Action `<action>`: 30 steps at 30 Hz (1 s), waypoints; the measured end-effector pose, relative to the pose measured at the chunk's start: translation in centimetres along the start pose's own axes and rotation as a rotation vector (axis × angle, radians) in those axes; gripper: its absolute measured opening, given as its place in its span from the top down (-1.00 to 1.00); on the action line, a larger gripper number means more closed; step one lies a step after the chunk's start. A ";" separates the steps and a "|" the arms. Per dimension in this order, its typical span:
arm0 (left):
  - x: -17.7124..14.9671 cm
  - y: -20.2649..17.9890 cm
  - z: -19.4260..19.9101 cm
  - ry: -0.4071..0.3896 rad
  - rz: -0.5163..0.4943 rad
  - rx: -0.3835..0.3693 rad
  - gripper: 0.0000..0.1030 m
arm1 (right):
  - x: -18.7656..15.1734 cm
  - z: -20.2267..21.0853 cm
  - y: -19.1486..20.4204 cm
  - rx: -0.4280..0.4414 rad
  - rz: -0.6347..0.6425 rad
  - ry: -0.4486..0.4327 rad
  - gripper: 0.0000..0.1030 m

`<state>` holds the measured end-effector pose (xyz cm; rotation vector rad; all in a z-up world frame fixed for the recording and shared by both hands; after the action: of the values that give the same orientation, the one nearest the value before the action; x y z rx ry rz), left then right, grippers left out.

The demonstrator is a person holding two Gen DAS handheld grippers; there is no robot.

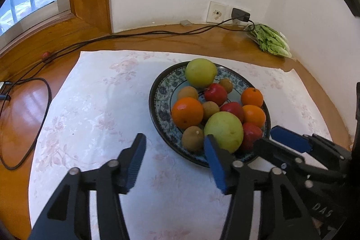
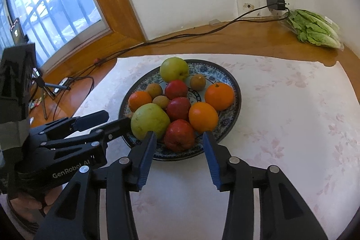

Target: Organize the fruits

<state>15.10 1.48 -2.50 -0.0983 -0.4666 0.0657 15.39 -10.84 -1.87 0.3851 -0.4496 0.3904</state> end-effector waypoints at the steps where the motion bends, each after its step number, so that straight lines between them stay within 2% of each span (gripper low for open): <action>1: -0.1 -0.1 0.3 -0.005 0.001 -0.003 -0.26 | -0.1 0.2 -0.1 0.000 -0.003 -0.001 0.12; 3: -0.3 -0.3 0.8 -0.016 0.003 -0.009 -0.47 | -0.2 0.7 -0.2 -0.004 -0.006 -0.001 0.09; 6: -0.8 -0.8 1.4 -0.021 -0.014 -0.005 -0.52 | -0.5 1.4 -0.6 -0.012 -0.010 -0.005 0.00; 11: -1.9 -1.9 1.8 -0.021 -0.046 0.022 -0.62 | -1.6 1.9 -1.6 -0.035 -0.033 0.008 -0.33; 14: -2.5 -2.3 1.7 -0.017 -0.055 0.039 -0.66 | -2.2 2.1 -2.4 -0.062 -0.044 0.008 -0.44; 21: -3.4 -2.1 0.8 -0.004 -0.048 0.102 -0.84 | -3.3 1.8 -3.7 -0.108 -0.052 0.011 -0.56; 30: -4.3 -1.9 -1.0 0.038 -0.047 0.135 -0.85 | -4.0 0.7 -4.4 -0.176 -0.035 0.024 -0.57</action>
<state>11.82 -0.81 -5.12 0.0442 -0.4251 0.0491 13.80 -16.01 -4.39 0.2169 -0.4496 0.3184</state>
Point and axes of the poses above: each gripper's, at about its wrist camera, not at the fingertips, and z roughly against the way its jaws point, y to its left, x to its top, the point moved 9 cm from there along -z, roughly the way its jaws point, and after that the axes turned 12 degrees about y, right-handed, at the moved point
